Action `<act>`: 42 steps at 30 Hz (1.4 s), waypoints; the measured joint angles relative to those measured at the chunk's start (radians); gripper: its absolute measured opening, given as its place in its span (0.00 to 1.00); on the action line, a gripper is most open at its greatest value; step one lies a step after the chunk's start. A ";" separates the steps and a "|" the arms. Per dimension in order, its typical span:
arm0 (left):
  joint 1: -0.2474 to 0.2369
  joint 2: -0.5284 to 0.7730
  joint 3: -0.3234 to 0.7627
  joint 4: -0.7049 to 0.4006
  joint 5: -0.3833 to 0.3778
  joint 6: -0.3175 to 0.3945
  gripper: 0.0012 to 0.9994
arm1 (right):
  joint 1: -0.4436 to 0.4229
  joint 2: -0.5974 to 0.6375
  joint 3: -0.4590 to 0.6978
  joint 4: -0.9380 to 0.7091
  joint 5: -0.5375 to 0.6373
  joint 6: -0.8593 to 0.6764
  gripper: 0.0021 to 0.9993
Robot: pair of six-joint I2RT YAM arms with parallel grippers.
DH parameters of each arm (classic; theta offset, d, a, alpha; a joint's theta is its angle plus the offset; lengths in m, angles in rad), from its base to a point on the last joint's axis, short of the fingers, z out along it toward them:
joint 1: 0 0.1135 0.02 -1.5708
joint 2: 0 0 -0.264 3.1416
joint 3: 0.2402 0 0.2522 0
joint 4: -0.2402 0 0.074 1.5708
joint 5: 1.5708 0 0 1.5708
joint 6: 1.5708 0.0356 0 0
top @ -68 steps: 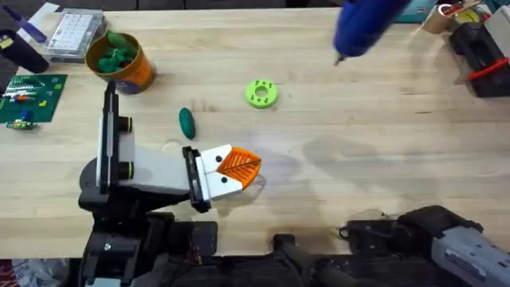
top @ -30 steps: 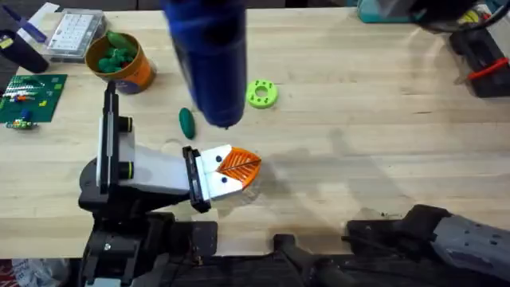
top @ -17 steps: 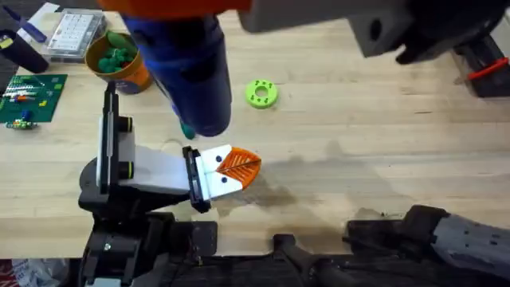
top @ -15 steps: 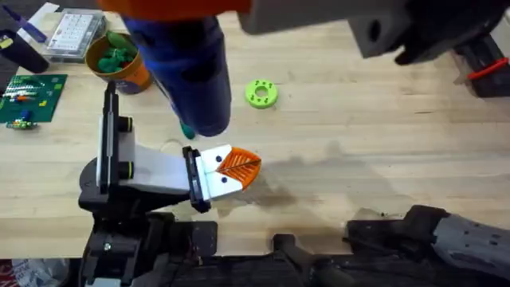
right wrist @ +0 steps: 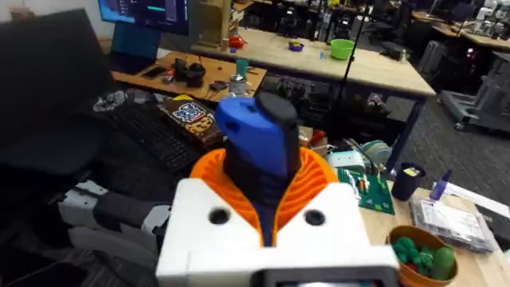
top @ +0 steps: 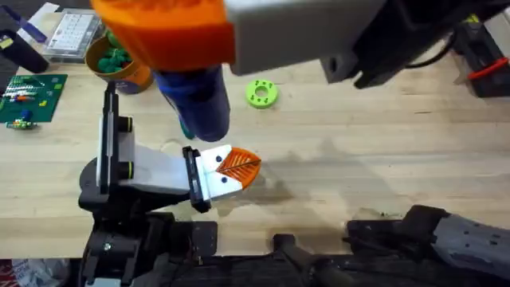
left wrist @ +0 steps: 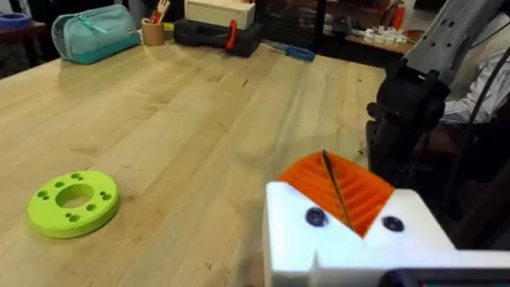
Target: Pick up the gripper from the table and insert it into the empty holder that is missing its gripper. Then pick up a screw, insert it into the mounting hole, and use the screwdriver to tighten it. Finally, clean up the table by picking up the vegetable and placing it into the bucket.
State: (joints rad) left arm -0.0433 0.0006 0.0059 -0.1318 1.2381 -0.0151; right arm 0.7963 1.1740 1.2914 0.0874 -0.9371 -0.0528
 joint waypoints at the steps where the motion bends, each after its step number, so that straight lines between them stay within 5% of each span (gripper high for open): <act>1: 0.000 0.000 0.000 0.000 0.000 0.000 0.01 | 0.000 0.000 -0.001 -0.001 0.000 0.000 0.05; 42: 0.000 0.000 0.000 0.000 0.000 0.000 0.01 | 0.002 0.076 -0.216 0.222 -0.037 0.002 0.05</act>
State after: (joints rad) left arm -0.0433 0.0006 0.0059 -0.1319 1.2381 -0.0151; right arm 0.7986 1.2503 1.0749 0.3093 -0.9741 -0.0513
